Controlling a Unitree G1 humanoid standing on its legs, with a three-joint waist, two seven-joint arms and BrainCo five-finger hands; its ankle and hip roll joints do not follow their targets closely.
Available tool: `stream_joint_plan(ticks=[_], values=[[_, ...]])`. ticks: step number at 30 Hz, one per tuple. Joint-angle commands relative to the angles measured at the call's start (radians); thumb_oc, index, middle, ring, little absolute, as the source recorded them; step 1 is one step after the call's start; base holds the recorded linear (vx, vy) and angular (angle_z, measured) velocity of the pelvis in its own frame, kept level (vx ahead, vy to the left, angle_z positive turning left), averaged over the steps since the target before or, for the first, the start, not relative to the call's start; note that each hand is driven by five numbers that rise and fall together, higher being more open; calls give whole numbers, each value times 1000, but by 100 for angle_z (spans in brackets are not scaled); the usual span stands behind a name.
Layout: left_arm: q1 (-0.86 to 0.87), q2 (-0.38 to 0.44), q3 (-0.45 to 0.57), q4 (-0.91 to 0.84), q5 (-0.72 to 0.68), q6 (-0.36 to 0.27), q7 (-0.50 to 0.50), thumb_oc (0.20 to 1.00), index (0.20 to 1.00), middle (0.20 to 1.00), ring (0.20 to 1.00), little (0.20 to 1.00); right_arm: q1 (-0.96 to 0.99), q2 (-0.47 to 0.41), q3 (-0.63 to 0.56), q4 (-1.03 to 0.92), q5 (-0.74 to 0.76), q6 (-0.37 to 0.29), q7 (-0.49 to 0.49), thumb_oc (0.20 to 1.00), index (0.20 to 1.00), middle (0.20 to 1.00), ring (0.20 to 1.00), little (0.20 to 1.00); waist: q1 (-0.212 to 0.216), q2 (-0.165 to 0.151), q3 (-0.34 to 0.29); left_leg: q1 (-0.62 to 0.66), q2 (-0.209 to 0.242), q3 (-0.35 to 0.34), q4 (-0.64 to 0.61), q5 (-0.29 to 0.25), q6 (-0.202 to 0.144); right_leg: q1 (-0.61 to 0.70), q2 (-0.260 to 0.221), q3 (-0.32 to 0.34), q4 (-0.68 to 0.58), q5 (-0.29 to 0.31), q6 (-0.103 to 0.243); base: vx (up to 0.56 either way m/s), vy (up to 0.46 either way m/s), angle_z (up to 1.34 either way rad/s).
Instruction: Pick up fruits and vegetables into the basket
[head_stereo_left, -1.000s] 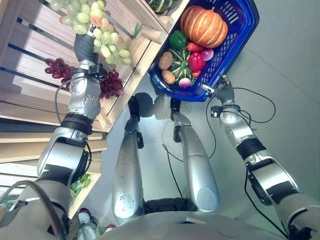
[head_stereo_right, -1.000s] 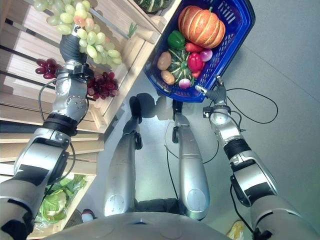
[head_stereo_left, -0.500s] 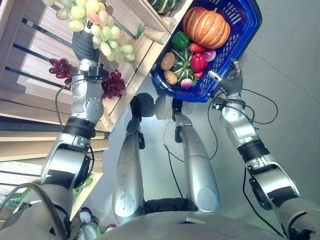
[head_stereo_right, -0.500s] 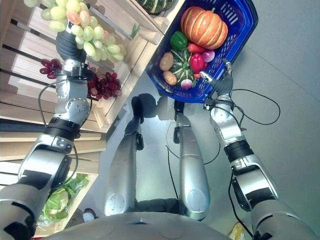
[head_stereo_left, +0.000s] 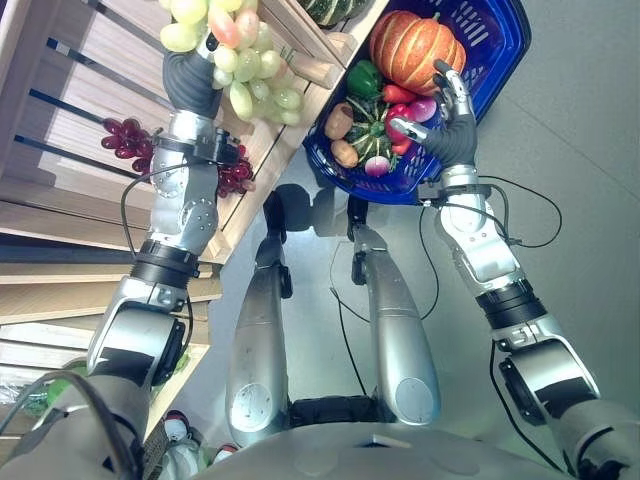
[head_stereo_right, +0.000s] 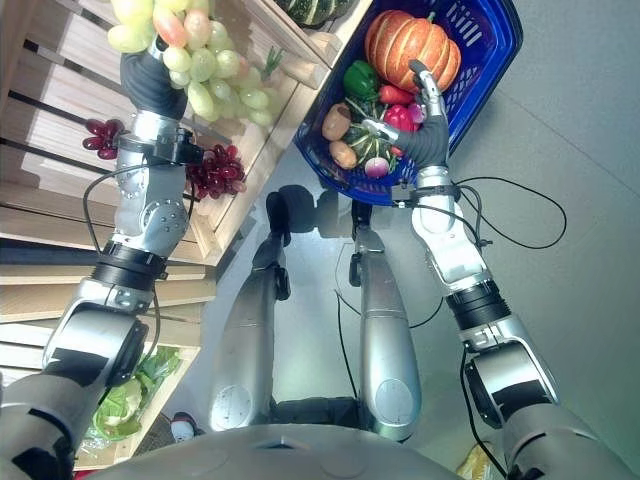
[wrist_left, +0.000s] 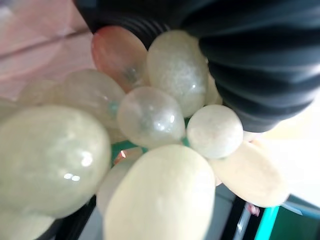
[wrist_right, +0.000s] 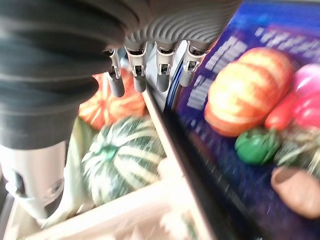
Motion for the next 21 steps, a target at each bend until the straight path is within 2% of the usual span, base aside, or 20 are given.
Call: stream_joint_plan(ticks=[1, 12, 21], values=[[-18, -2, -10, -127, 55, -30, -59, 200, 200, 200, 200, 200, 12, -31, 7, -119, 3, -17, 40, 1000, 1000, 1000, 1000, 1000, -3, 35, -36, 5, -30, -6, 71, -115, -11, 84, 8, -42, -30, -47, 65, 0, 0, 0], [-78, -26, -104, -242, 95, 41, -114, 200, 200, 200, 200, 200, -71, -16, 91, -148, 76, 49, 95, 1000, 1000, 1000, 1000, 1000, 5, 34, -36, 7, -31, -4, 59, -107, -7, 90, 6, -46, -46, -37, 63, 0, 0, 0], [-104, -53, -160, -292, 109, 57, -134, 200, 200, 200, 200, 200, -108, 6, 144, -156, 129, 80, 116, 1000, 1000, 1000, 1000, 1000, 7, 29, -36, 9, -35, -7, 51, -102, -6, 95, 9, -47, -60, -29, 61, 0, 0, 0]])
